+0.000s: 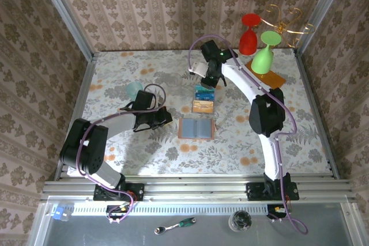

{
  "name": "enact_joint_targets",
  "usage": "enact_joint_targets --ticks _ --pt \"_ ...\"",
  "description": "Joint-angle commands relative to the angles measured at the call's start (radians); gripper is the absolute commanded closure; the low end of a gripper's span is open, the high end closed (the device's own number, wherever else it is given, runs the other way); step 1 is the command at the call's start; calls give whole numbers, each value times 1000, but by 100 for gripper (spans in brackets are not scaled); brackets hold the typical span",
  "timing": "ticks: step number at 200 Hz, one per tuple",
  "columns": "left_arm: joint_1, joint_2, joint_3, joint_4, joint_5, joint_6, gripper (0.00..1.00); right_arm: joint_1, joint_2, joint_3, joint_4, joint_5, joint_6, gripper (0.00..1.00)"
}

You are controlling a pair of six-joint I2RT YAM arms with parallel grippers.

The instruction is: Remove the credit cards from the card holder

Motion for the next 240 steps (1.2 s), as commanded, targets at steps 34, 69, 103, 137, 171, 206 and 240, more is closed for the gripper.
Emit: enact_joint_targets --ticks 34,69,103,137,171,206,240 --pt "55 18 28 -41 -26 90 88 -6 -256 -370 294 71 202 61" --pt "106 17 29 -61 -63 131 76 -13 -391 -599 421 128 312 55" --pt "160 0 24 -76 -93 173 65 -25 -489 -792 539 217 390 48" --pt "205 -48 33 -128 -161 245 46 -60 -561 -941 629 276 474 23" --pt "266 -69 41 -157 -232 291 3 -120 -605 -1047 712 320 559 0" --pt "314 -102 30 -121 -328 335 0 -168 -629 -1144 847 339 581 0" --pt "336 -147 17 -95 -512 408 0 -213 -647 -1221 1001 329 593 0"
